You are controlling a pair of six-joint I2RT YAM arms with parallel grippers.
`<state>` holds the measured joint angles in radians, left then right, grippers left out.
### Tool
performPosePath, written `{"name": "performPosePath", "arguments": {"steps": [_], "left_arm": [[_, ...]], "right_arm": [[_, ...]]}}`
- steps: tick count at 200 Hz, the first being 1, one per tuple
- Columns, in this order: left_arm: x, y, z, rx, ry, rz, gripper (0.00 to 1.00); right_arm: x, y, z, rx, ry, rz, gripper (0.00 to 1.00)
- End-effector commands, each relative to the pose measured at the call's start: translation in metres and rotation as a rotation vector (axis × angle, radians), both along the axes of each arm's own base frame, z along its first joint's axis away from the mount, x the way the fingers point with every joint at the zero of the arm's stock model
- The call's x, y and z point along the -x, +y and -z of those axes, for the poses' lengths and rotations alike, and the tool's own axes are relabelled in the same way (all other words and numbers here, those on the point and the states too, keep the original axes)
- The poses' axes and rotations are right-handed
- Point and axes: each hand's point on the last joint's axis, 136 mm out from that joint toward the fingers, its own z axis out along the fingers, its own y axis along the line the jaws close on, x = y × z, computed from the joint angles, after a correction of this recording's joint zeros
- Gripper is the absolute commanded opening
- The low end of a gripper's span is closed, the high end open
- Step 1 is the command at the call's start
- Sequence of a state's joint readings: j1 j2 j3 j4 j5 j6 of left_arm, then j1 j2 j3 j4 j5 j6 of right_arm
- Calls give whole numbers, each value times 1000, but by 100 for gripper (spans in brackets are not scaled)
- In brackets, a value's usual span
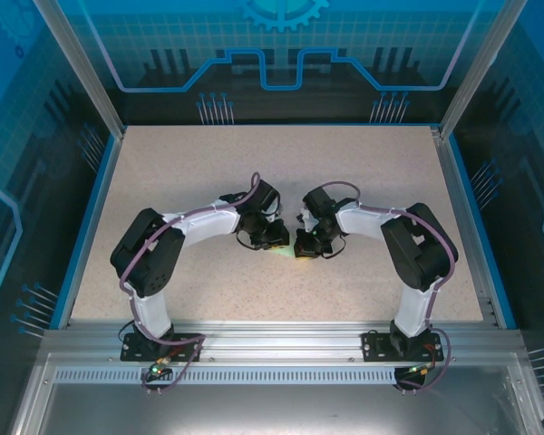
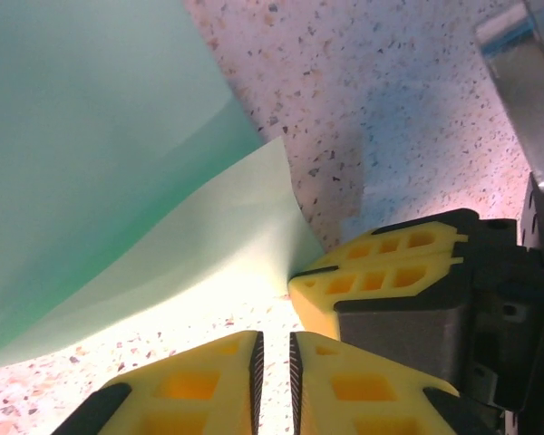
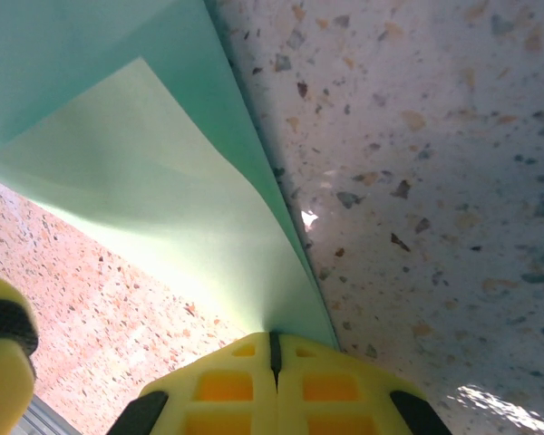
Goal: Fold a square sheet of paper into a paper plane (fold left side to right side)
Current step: Third fold the triangle at the center of the table.
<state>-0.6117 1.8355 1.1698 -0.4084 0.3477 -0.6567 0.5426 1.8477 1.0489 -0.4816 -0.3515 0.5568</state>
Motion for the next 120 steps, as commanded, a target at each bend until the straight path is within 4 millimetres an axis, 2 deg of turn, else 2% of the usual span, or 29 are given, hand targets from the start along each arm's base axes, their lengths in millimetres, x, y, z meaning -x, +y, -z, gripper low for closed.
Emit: {"name": "performPosePath", "arguments": {"steps": [1, 33, 77, 120], "left_arm": [[2, -8, 5, 37, 46, -4, 18], [-3, -18, 12, 63, 66, 1, 15], [0, -21, 25, 73, 102, 1, 13], [5, -8, 41, -2, 119, 0, 12]], "right_arm": [[21, -24, 25, 110, 85, 7, 0], [21, -24, 26, 108, 87, 6, 0], [22, -24, 27, 109, 92, 9, 0], [22, -29, 28, 129, 96, 13, 0]]}}
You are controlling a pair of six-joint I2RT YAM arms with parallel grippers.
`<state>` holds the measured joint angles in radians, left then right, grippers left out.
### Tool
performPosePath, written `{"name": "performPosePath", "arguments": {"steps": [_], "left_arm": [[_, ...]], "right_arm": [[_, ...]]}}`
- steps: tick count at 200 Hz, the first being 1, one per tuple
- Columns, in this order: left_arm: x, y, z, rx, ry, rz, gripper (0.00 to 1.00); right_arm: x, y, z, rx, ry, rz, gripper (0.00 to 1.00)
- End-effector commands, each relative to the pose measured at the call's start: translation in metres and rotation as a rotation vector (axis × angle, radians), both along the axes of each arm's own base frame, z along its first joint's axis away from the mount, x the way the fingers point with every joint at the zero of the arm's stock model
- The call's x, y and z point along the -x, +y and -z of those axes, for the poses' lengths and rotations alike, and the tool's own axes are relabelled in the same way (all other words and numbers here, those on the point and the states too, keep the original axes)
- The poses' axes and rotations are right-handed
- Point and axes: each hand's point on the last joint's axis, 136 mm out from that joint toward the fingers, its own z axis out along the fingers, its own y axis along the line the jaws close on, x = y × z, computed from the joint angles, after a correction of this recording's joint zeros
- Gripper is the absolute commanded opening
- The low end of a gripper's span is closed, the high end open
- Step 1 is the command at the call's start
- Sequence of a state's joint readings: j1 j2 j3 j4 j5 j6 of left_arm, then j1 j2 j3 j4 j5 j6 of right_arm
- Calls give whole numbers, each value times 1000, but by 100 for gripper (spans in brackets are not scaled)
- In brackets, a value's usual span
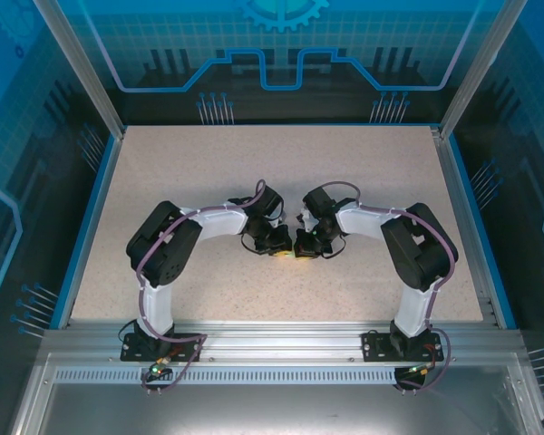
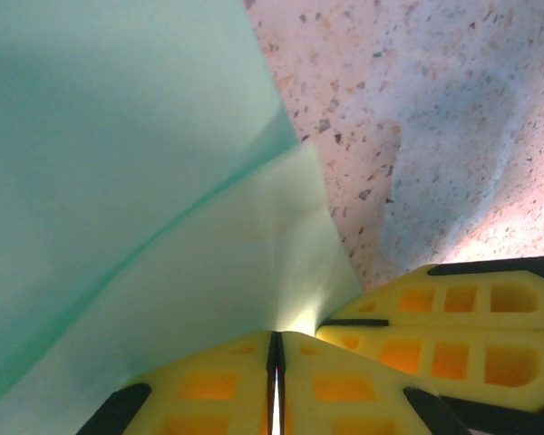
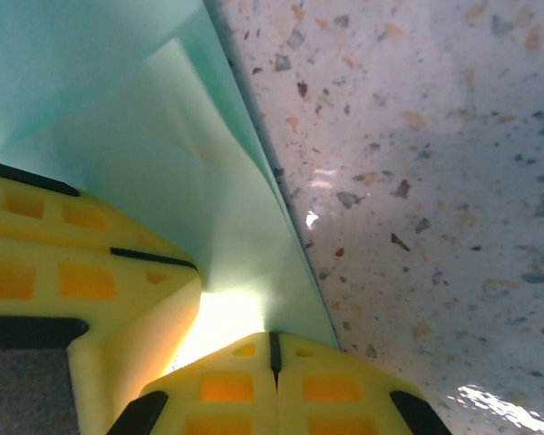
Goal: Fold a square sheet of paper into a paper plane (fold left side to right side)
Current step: Third fold the triangle at the center of the table.
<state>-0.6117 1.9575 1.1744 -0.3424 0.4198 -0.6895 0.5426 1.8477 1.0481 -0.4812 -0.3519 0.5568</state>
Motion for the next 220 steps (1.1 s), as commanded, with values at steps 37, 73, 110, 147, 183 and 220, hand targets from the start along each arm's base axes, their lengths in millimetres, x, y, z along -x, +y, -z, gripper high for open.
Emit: {"name": "performPosePath", "arguments": {"steps": [37, 73, 110, 147, 183, 220], "left_arm": [[9, 36, 28, -152, 35, -14, 12], [12, 75, 42, -238, 46, -54, 11], [16, 113, 45, -294, 52, -95, 11], [14, 147, 37, -340, 33, -134, 11], [3, 149, 14, -283, -19, -164, 17], [-6, 135, -34, -145, -123, -196, 40]], "right_arm": [[24, -35, 29, 157, 98, 12, 0], [27, -39, 31, 177, 106, 9, 0], [29, -40, 31, 183, 112, 9, 0], [28, -39, 29, 175, 107, 9, 0], [22, -23, 18, 74, 66, -1, 0], [3, 7, -23, -131, -77, -51, 12]]}}
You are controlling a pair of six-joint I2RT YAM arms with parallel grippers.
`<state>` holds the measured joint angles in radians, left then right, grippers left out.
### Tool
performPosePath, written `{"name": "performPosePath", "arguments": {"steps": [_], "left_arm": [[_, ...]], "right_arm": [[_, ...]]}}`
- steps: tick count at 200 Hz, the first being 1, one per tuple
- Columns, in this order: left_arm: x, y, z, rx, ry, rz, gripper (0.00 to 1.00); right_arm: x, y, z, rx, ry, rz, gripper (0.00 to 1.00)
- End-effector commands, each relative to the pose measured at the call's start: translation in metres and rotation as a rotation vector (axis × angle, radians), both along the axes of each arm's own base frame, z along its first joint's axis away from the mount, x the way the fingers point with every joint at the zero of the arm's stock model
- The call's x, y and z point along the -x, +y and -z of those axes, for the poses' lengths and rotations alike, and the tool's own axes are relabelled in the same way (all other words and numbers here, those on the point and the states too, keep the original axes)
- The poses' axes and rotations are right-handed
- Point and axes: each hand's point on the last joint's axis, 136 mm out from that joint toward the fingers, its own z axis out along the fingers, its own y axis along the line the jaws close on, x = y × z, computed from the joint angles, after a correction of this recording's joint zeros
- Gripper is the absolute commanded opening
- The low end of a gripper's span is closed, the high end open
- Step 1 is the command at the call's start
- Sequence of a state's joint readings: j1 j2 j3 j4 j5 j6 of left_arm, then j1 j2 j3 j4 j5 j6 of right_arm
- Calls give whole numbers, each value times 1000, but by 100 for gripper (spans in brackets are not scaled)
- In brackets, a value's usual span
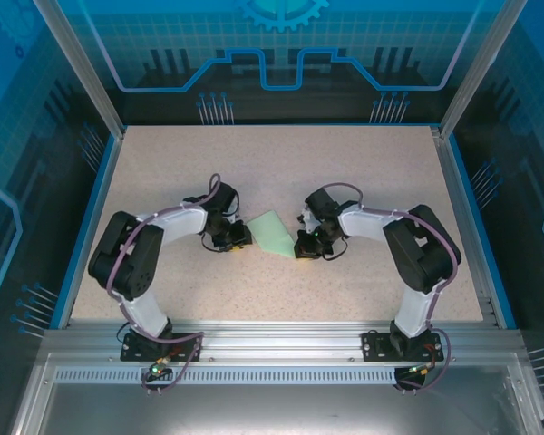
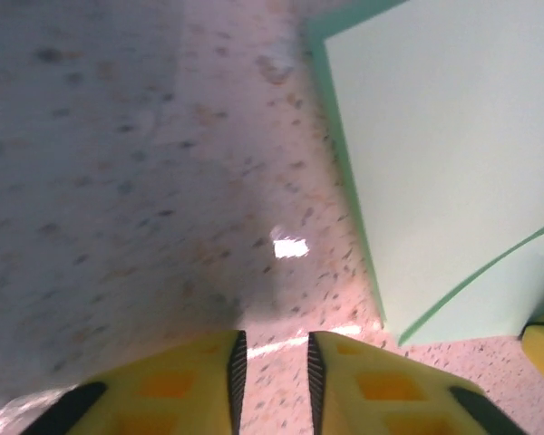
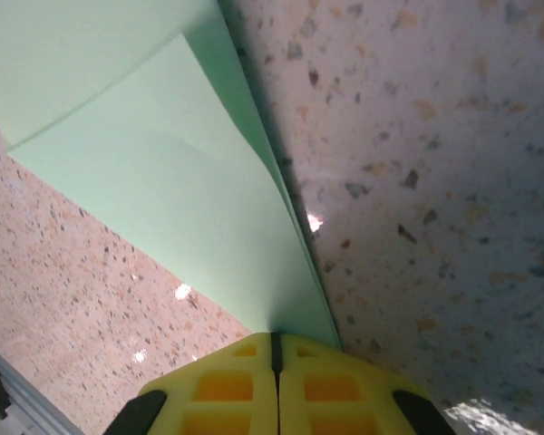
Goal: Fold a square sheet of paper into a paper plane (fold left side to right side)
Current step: Third fold the triangle at the center of the table.
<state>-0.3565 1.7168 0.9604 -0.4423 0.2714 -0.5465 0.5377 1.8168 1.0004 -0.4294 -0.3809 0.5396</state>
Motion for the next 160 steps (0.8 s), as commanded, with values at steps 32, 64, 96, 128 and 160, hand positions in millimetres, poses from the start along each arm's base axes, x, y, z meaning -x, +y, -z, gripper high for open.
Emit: {"name": "performPosePath", "arguments": {"steps": [32, 64, 96, 128, 160], "left_arm": [[2, -10, -56, 153, -118, -46, 60], [3, -23, -57, 264, -98, -88, 69], [2, -31, -43, 310, -53, -120, 73], [0, -41, -33, 334, -20, -122, 74], [-1, -52, -25, 338, 7, -103, 73]], "right_arm": [[-22, 2, -53, -127, -182, -77, 32], [-43, 2, -59, -118, -258, -173, 45], [-58, 11, -47, -116, -268, -236, 49], [-61, 16, -29, -113, -226, -259, 49], [-65, 12, -16, -78, -207, -246, 45]]}}
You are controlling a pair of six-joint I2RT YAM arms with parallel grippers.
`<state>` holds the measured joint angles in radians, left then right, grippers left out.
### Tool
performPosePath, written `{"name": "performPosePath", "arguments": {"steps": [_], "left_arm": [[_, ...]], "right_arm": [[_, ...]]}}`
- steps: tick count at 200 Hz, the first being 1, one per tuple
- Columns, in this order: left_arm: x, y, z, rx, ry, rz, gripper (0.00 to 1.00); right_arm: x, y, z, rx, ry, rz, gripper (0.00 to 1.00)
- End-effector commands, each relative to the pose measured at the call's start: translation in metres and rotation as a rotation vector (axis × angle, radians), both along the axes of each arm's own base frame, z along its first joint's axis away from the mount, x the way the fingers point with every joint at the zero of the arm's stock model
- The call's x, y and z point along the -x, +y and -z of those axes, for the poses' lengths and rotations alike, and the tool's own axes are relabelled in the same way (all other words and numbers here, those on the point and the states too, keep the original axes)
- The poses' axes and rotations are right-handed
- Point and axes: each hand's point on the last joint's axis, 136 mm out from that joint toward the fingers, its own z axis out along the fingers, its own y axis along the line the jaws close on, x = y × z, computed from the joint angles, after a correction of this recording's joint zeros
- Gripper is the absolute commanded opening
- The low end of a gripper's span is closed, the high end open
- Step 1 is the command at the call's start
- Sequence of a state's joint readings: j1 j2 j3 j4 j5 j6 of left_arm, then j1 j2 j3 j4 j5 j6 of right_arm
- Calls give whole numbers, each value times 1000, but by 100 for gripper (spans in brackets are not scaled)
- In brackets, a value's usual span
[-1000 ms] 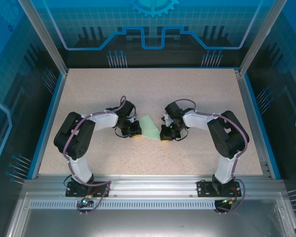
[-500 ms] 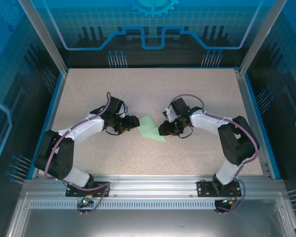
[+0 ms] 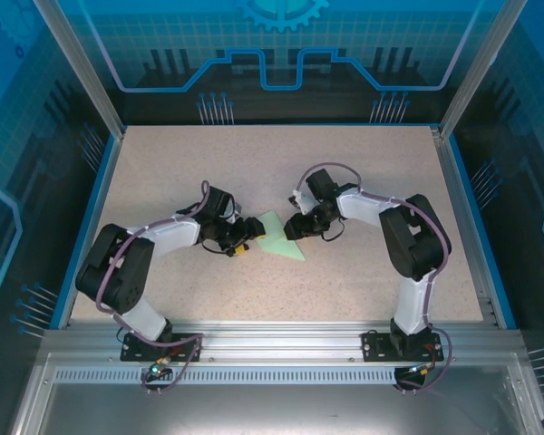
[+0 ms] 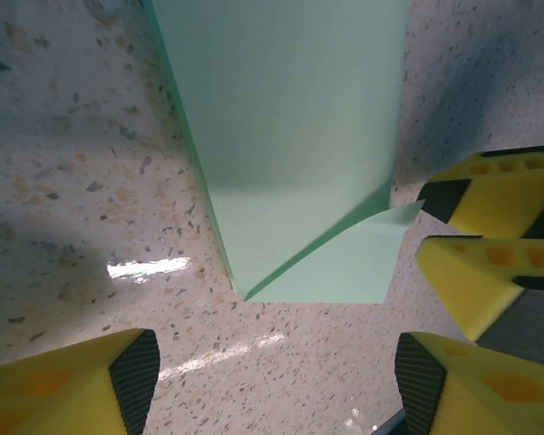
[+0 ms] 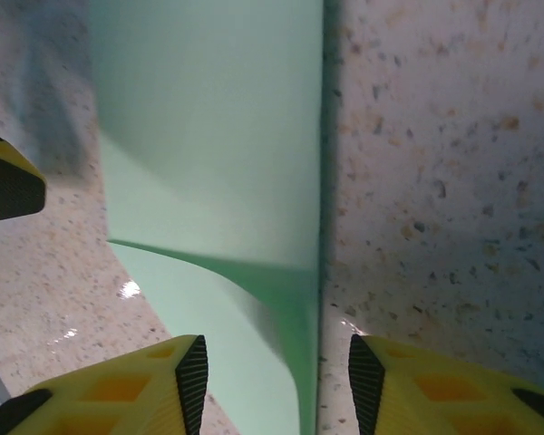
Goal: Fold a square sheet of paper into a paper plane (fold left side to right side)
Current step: Third fold the triangle at the center of the table, then fourth fold the wing at the center of the table.
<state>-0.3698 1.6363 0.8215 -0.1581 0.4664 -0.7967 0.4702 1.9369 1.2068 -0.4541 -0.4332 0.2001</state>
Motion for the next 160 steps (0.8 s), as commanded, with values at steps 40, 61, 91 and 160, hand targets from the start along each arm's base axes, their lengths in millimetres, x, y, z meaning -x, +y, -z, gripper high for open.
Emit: {"name": "performPosePath", "arguments": {"steps": [40, 61, 91, 160], "left_arm": [[-6, -24, 2, 50, 27, 30, 73], [-8, -26, 3, 51, 28, 33, 73], [-9, -30, 2, 53, 27, 39, 71], [-12, -37, 3, 51, 29, 53, 60]], "right_arm": [[-7, -6, 9, 51, 7, 11, 34], [-7, -8, 11, 59, 10, 12, 30], [-7, -10, 14, 71, 15, 16, 23], [-6, -13, 17, 84, 20, 22, 20]]}}
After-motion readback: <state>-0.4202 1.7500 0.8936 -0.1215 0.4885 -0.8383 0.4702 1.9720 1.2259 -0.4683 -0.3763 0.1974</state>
